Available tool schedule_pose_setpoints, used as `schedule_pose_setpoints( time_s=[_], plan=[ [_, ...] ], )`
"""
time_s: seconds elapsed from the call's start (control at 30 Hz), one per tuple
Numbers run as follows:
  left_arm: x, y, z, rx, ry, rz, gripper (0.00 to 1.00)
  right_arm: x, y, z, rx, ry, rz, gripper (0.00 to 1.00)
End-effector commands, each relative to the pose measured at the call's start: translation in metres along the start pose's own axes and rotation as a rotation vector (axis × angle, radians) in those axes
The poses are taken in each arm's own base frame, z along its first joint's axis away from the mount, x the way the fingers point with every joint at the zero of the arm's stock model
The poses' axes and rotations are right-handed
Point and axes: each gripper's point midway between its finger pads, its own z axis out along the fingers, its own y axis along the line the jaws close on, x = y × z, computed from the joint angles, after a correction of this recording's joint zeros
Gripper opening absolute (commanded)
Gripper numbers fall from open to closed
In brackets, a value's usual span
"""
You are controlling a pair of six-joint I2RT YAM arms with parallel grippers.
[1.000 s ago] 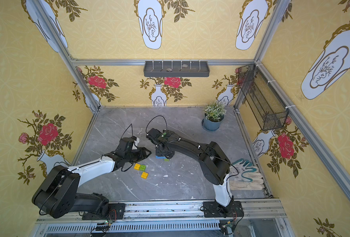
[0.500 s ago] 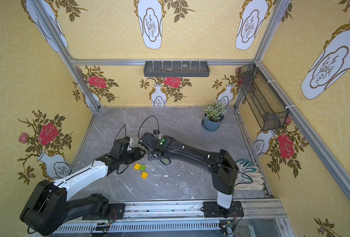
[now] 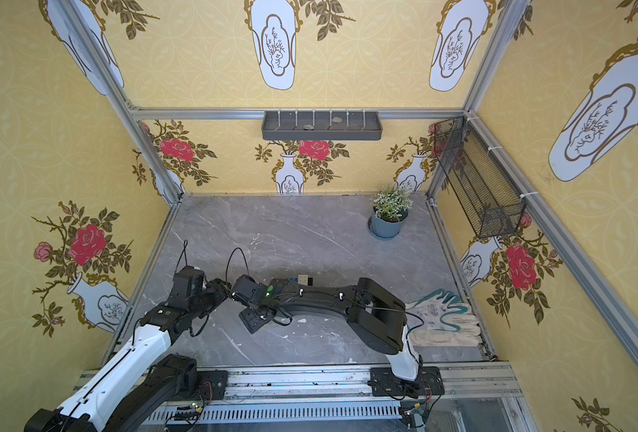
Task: Assemble the number 4 with lego
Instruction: Pick up the lego brick from the center of the board.
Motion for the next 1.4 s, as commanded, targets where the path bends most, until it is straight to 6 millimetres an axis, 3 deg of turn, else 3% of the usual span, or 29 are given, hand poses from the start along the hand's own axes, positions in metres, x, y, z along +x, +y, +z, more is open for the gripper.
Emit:
schedule_pose_setpoints(
  time_s=[0.0,0.2,0.3,0.6,0.7,0.77,0.87,0.93,1.03,1.1,1.23,1.37],
  plan=[
    [0.008,-0.001,0.004,0.017,0.042,-0.002,0.59,0.0,0.005,0.011,-0.052,0.026,-0.074,0.71],
    [0.012,-0.007,0.012,0.044,0.068,0.002,0.58,0.009,-0.011,0.031,-0.02,0.08,-0.073,0.69],
    [0.013,-0.009,0.016,0.049,0.081,0.008,0.58,0.01,-0.009,0.031,-0.033,0.089,-0.071,0.61],
    [0.015,-0.013,0.022,0.064,0.1,0.011,0.57,0.02,-0.015,0.03,-0.006,0.115,-0.057,0.51],
    [0.015,-0.013,0.024,0.065,0.104,0.015,0.57,0.023,-0.018,0.033,0.007,0.122,-0.054,0.45],
    [0.015,-0.015,0.024,0.07,0.107,0.017,0.57,0.024,-0.017,0.033,0.007,0.122,-0.053,0.35],
    [0.016,-0.016,0.025,0.071,0.113,0.021,0.57,0.022,-0.016,0.032,0.01,0.113,-0.055,0.32],
    [0.016,-0.016,0.026,0.071,0.119,0.023,0.56,0.022,-0.016,0.032,0.015,0.11,-0.056,0.33],
    [0.018,-0.017,0.028,0.075,0.128,0.024,0.56,0.021,-0.018,0.033,0.029,0.111,-0.047,0.48],
    [0.018,-0.018,0.029,0.077,0.131,0.024,0.56,0.019,-0.018,0.033,0.032,0.106,-0.047,0.5],
    [0.019,-0.018,0.03,0.079,0.137,0.025,0.56,0.015,-0.019,0.034,0.049,0.098,-0.044,0.49],
    [0.019,-0.018,0.03,0.078,0.137,0.024,0.56,0.014,-0.021,0.036,0.056,0.098,-0.037,0.39]
  ],
)
